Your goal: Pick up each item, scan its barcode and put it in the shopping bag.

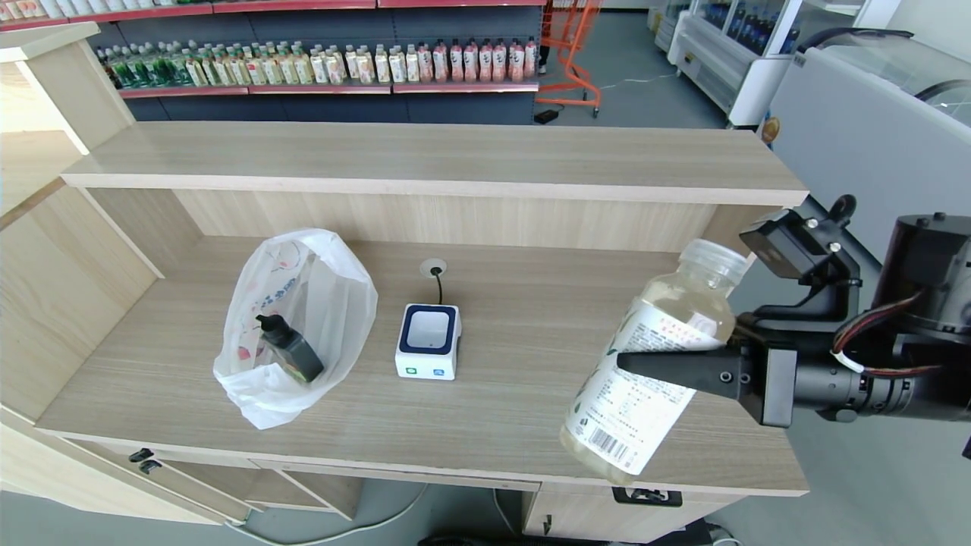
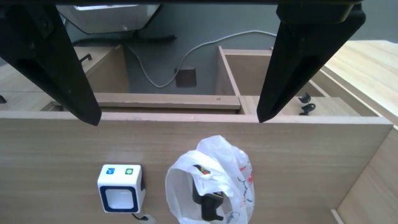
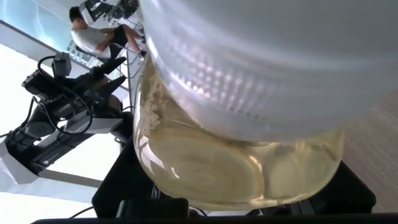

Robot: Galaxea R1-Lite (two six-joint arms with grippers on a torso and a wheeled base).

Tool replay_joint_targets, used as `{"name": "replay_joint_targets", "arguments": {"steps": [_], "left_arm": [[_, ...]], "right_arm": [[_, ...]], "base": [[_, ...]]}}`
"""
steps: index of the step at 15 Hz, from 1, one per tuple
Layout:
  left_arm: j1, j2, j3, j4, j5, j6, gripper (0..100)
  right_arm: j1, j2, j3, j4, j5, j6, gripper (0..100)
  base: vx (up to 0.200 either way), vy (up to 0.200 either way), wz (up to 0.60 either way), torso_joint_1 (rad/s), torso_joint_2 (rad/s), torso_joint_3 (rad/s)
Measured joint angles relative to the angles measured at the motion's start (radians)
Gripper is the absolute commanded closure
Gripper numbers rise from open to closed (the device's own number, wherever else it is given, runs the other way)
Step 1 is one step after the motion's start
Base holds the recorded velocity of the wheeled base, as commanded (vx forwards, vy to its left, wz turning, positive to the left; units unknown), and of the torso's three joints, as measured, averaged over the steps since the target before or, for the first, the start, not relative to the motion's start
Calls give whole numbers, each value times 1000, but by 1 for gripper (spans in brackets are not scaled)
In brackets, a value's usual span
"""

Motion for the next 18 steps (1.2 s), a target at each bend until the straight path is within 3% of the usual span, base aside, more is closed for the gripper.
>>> {"name": "replay_joint_targets", "arguments": {"steps": [8,18], "left_arm": [[0,0,0,0,0,0,0],[0,0,0,0,0,0,0]], "right_arm": [[68,-1,0,-1,0,-2,100],[91,-27,-3,-1,0,2,100]], "base": [[0,0,0,0,0,0],[0,0,0,0,0,0]]}}
